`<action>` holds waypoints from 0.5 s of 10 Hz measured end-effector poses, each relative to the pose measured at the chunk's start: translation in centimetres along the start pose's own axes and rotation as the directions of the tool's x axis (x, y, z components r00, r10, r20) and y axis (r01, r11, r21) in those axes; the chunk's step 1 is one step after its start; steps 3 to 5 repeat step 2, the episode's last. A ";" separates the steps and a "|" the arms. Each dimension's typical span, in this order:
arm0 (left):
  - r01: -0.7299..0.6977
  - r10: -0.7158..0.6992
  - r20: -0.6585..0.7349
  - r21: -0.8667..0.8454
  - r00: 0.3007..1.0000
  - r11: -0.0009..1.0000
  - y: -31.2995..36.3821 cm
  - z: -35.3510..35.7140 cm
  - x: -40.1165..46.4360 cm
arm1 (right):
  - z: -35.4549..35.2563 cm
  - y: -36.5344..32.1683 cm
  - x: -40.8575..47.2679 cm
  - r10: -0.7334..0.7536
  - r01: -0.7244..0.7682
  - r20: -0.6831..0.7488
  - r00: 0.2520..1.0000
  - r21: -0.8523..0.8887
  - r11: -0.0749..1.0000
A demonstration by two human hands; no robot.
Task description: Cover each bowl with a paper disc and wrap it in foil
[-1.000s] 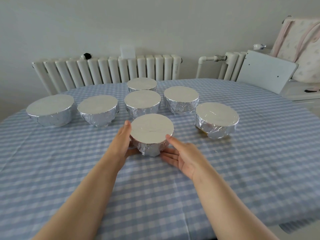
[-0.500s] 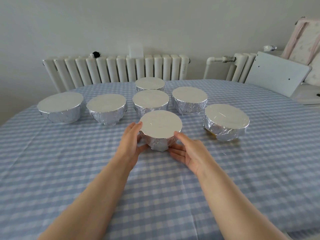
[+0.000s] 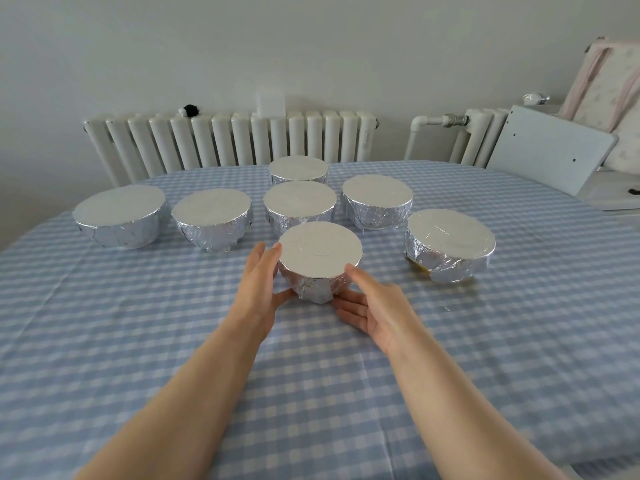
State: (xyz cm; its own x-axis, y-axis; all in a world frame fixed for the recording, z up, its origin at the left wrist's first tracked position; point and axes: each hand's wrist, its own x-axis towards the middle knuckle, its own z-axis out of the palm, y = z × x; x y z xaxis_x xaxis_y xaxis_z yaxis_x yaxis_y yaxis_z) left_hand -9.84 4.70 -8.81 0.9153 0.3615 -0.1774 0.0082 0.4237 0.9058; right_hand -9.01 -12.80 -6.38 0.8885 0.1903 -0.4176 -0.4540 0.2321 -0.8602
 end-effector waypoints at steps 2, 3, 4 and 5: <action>-0.018 0.020 -0.020 0.090 1.000 0.996 0.2 0.5 -0.4 | -1.5 -0.4 -0.6 0.017 -0.011 0.037 0.999 -0.161 0.987; -0.018 0.020 -0.020 0.090 1.000 0.996 0.2 0.5 -0.4 | -1.5 -0.4 -0.6 0.017 -0.011 0.037 0.999 -0.161 0.987; -0.018 0.020 -0.020 0.090 1.000 0.996 0.2 0.5 -0.4 | -1.5 -0.4 -0.6 0.017 -0.011 0.037 0.999 -0.161 0.987; -0.018 0.020 -0.020 0.090 1.000 0.996 0.2 0.5 -0.4 | -1.5 -0.4 -0.6 0.017 -0.011 0.037 0.999 -0.161 0.987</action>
